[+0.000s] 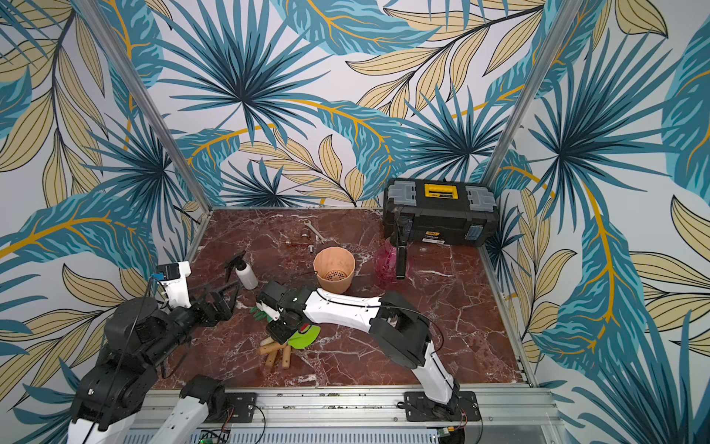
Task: Organize the gardening tools
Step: Pick up the gardening tool from the center of the board.
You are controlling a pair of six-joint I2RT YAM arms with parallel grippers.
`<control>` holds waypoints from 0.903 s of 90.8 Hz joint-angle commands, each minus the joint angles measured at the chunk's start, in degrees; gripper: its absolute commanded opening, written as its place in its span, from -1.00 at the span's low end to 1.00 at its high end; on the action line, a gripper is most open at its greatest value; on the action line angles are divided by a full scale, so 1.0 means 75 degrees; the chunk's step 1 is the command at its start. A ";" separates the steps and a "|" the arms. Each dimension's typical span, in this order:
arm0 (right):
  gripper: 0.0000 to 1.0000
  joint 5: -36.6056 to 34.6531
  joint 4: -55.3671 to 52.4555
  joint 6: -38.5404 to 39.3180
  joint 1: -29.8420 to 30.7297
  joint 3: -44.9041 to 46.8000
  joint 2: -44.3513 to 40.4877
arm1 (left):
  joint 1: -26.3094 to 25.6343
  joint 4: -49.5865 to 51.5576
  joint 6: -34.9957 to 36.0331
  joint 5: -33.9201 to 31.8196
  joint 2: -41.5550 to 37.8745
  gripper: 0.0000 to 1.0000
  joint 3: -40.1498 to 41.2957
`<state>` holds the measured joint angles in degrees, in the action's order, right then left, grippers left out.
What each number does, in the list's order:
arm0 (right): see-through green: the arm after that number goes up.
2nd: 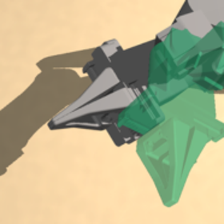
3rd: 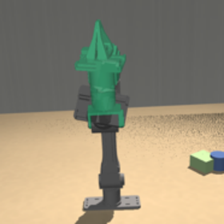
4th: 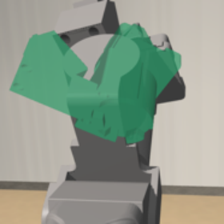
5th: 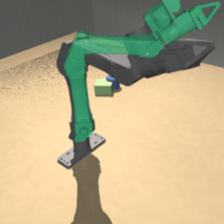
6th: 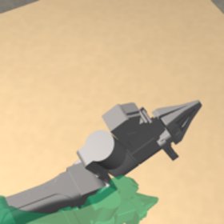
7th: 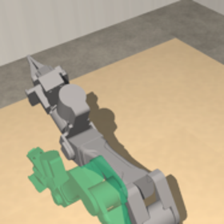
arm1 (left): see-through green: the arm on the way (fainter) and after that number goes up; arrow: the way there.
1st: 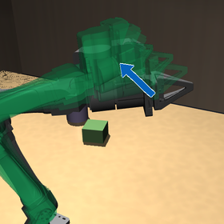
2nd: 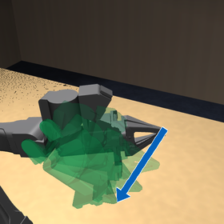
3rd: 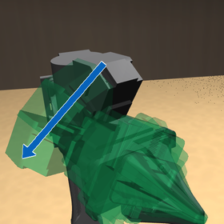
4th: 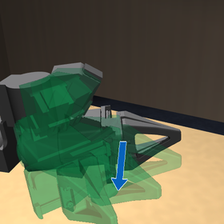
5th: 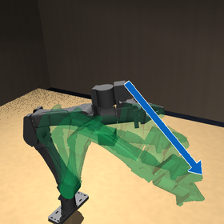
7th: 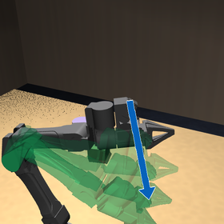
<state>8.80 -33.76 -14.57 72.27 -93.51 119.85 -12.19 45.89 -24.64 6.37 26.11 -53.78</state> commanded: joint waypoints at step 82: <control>-0.86 -0.1809 0.1942 -0.0458 -0.0265 0.2006 -0.2293 | -0.0016 -0.0770 -0.0037 0.0291 0.0333 1.00 -0.0048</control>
<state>-0.67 -26.06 -15.66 71.44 -82.91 107.35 -12.19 43.51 -24.08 6.87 27.35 -54.65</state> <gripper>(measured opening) 0.213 0.998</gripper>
